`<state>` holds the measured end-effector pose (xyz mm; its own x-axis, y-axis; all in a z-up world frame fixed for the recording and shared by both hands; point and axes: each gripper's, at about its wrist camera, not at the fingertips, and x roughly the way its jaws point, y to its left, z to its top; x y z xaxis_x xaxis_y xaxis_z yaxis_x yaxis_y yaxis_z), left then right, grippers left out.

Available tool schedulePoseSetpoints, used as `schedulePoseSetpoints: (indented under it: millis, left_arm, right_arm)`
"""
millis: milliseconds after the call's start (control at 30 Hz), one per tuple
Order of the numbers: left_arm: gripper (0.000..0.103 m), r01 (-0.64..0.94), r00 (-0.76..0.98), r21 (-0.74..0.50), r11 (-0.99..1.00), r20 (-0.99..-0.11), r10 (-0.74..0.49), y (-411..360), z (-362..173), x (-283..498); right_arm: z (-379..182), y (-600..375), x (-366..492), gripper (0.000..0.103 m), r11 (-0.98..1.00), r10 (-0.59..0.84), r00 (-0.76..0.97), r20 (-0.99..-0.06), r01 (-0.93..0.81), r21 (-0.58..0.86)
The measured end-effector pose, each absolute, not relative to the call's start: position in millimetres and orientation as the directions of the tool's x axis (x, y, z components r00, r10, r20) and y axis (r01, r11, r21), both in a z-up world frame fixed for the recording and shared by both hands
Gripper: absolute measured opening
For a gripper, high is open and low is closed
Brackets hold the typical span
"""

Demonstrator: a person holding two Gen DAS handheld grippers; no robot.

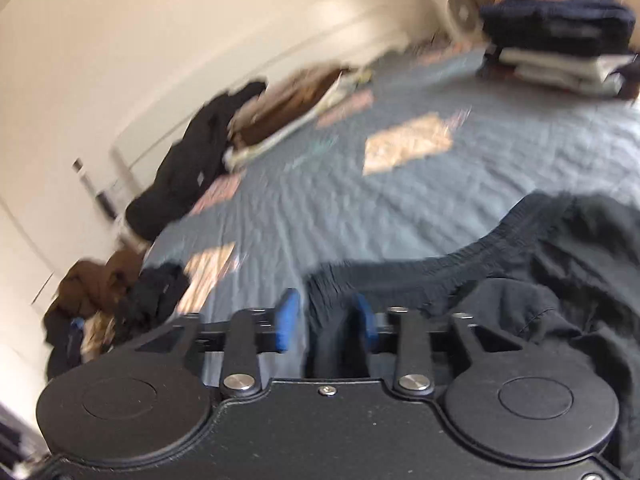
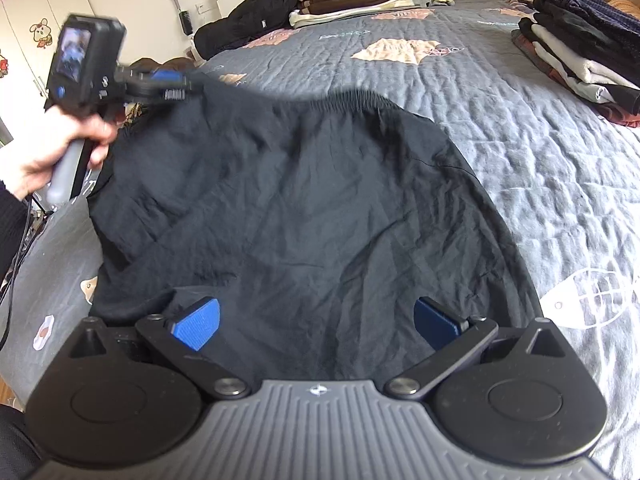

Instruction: Fold clothes

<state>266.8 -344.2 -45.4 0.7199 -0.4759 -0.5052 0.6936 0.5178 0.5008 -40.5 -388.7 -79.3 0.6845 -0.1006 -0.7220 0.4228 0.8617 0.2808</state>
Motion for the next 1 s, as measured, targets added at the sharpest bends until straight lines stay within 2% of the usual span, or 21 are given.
schedulePoseSetpoints:
  millis: [33, 200, 333, 400, 533, 600, 700, 800, 867, 1000]
  left_arm:
    - [0.068, 0.696, 0.717, 0.479, 0.535, -0.5, -0.486, -329.7, -42.2, 264.6]
    - [0.07, 0.774, 0.622, 0.313, 0.551, -0.538, -0.568, -233.9, -27.6, 237.8]
    - [0.072, 0.765, 0.644, 0.437, 0.473, -0.498, -0.58, -162.2, -54.4, 186.2]
    - [0.072, 0.772, 0.635, 0.456, 0.442, -0.515, -0.576, -139.3, -74.8, 163.2]
    - [0.072, 0.76, 0.637, 0.525, 0.383, -0.485, -0.599, -123.4, -109.7, 123.9]
    - [0.072, 0.76, 0.628, 0.565, 0.322, -0.51, -0.588, -127.7, -127.6, 113.7]
    - [0.069, 0.804, 0.581, 0.507, 0.31, -0.561, -0.59, -130.2, -137.0, 105.1]
    - [0.068, 0.888, 0.455, 0.252, 0.386, -0.609, -0.65, -127.5, -124.5, 102.1]
    - [0.068, 0.9, 0.369, 0.046, 0.433, -0.609, -0.703, -126.0, -116.8, 99.1]
    - [0.068, 0.811, 0.282, -0.268, 0.52, -0.599, -0.749, -129.9, -127.4, 101.6]
  right_arm:
    - [-77.7, -388.1, -41.3, 0.103, 0.862, -0.098, 0.69, -0.717, 0.419, 0.285]
    - [-72.0, -390.5, -46.7, 0.103, 0.853, -0.099, 0.704, -0.703, 0.424, 0.304]
    - [-67.7, -393.4, -49.5, 0.103, 0.846, -0.095, 0.717, -0.69, 0.423, 0.323]
    - [-67.4, -392.8, -47.3, 0.103, 0.847, -0.094, 0.718, -0.69, 0.422, 0.323]
    - [-68.0, -384.6, -35.2, 0.103, 0.857, -0.08, 0.715, -0.695, 0.405, 0.318]
    - [-66.7, -377.3, -29.4, 0.103, 0.867, -0.075, 0.718, -0.692, 0.39, 0.31]
    - [-62.9, -366.9, -23.6, 0.103, 0.88, -0.064, 0.728, -0.682, 0.364, 0.306]
    - [-60.3, -361.5, -21.0, 0.103, 0.888, -0.053, 0.733, -0.678, 0.346, 0.304]
    - [-60.5, -360.4, -20.9, 0.103, 0.889, -0.051, 0.732, -0.68, 0.344, 0.304]
    - [-60.4, -363.3, -22.5, 0.103, 0.882, -0.05, 0.732, -0.68, 0.352, 0.314]
